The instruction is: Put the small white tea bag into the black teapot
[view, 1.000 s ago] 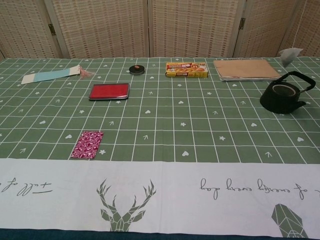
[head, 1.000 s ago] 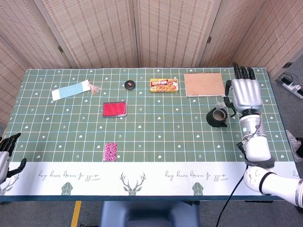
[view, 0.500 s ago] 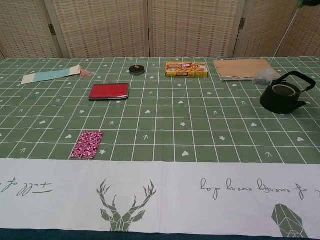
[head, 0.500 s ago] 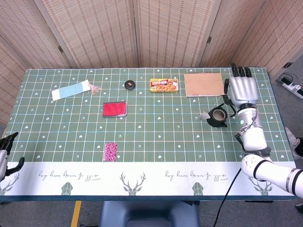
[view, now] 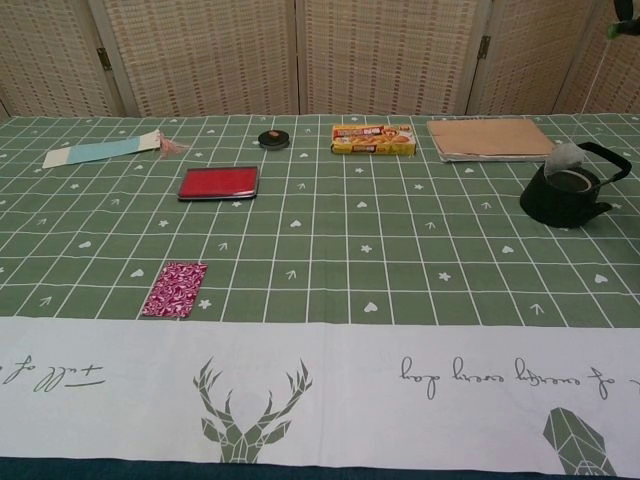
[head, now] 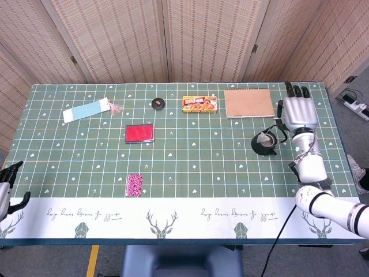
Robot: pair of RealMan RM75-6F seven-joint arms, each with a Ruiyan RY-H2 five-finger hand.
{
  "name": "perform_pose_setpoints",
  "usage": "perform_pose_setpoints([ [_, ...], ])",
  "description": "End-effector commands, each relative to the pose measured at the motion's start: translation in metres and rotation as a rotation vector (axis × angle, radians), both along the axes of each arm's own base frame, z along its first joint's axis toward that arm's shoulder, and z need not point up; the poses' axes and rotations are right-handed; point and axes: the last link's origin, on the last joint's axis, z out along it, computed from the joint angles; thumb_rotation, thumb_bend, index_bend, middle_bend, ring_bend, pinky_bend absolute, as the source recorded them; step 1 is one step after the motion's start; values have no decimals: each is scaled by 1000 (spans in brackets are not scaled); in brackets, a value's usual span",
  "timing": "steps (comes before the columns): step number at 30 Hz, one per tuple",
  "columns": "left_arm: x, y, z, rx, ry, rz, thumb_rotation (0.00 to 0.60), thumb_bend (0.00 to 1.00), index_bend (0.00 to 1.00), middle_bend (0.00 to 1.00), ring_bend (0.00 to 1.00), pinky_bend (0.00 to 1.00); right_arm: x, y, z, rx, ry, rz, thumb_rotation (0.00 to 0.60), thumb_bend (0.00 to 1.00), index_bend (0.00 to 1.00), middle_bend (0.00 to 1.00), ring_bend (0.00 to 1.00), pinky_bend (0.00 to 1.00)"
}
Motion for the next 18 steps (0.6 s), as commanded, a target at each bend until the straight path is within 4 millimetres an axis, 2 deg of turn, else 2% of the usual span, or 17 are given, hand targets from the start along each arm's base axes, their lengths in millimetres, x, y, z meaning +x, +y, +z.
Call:
perform_pose_setpoints([
  [1,0,0,0,-1,1,2,600,399,0,80,87,12,-7,-1,-2,7,-2,-13,600,439,615,29,0,0],
  [18,0,1,1,-1,-5,0,600,399,0,80,87,12,-9,1,4,-10,19,-24,600,440,615,28,0,0],
])
